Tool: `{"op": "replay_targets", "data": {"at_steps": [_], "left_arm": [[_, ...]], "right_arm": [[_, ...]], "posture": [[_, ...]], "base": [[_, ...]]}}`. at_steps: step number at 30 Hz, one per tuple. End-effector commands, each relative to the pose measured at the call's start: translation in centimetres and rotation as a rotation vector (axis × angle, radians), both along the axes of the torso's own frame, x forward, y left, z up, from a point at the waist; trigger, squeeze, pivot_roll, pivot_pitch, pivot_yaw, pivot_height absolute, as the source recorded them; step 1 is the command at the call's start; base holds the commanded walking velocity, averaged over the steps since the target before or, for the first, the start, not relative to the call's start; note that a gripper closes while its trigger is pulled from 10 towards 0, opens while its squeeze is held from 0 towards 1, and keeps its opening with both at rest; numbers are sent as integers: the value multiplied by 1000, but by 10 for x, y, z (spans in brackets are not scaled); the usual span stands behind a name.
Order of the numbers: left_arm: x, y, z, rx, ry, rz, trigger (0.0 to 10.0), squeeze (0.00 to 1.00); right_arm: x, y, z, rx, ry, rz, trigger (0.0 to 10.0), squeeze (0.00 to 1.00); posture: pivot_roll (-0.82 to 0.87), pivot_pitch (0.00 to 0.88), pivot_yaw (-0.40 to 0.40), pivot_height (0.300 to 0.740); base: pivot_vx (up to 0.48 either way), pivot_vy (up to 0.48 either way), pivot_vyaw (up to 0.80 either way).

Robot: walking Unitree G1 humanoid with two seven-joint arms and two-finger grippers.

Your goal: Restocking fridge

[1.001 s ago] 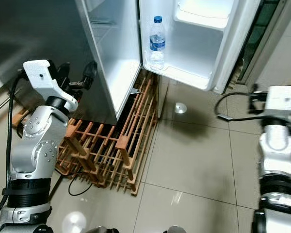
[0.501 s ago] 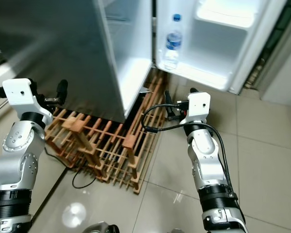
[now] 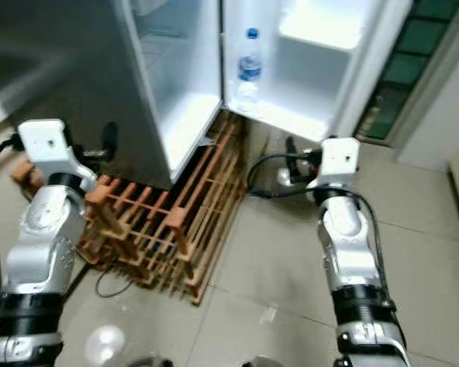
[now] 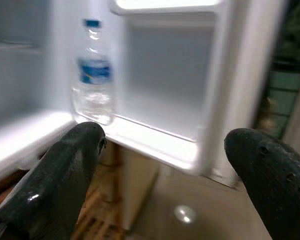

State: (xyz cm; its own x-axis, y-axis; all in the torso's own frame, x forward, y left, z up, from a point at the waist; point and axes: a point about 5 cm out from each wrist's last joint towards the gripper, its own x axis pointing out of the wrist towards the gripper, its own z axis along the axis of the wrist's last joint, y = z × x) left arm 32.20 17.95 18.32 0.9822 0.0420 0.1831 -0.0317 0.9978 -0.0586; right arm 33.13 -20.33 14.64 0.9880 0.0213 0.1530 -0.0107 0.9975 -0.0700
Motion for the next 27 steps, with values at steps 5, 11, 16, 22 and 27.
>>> {"op": "replay_targets", "data": {"at_steps": [5, 11, 16, 22, 27], "left_arm": [[2, 0, -6, -11, 33, 3, 10000, 0], [7, -2, -16, 12, 92, 35, 10000, 0], [7, -2, -19, 27, 95, 63, 10000, 0], [7, -2, -19, 89, 91, 93, 10000, 0], [6, 0, -19, 136, 92, 102, 10000, 0]], "right_arm": [[5, -2, 10, -24, -24, -13, 10000, 31], [6, -5, 13, -61, -20, -23, 10000, 63], [5, -1, 9, -63, -15, -7, 10000, 71], [5, 2, 5, -53, -2, 6, 10000, 82], [6, 4, 4, -45, -2, 9, 10000, 90]], "posture": [[-75, 24, 76, 740], [-88, 12, 67, 740], [-90, 3, 56, 740], [-84, 0, 48, 740], [-67, 0, 51, 740]], "base": [[121, -229, 170], [0, 0, 512], [0, 0, 493], [0, 0, 476], [0, 0, 460]]}}
